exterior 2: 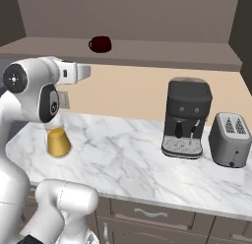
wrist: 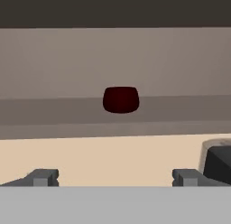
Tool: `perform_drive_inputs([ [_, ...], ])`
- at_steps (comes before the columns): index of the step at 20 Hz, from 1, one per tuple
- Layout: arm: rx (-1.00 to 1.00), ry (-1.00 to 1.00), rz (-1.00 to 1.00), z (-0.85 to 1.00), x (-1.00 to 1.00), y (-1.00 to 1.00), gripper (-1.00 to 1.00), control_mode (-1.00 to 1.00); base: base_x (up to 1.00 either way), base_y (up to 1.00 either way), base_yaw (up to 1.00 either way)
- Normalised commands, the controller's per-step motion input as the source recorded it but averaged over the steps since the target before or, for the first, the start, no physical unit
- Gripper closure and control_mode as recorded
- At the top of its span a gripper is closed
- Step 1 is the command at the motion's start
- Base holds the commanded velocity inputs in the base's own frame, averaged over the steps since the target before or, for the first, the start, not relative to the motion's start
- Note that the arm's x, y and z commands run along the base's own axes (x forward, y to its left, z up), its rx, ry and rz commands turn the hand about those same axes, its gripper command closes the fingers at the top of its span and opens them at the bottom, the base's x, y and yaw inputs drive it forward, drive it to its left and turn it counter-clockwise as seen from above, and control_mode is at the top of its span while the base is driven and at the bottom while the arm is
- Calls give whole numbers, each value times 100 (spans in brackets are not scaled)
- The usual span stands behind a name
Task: There is a tray on the dining counter. Grab the cup, mug, and pitcher and place them on the tray. The pitcher may be placed next to the tray if it cannot fit the tray.
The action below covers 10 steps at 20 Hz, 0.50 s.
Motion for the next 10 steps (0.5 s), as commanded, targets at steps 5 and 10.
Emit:
perform_drive_inputs([
  [5, 1, 0, 0, 8, 21, -1, -100, -100, 0, 0, 0],
  [10, 0, 0, 0, 8, 41, 0, -100, -100, 0, 0, 0],
])
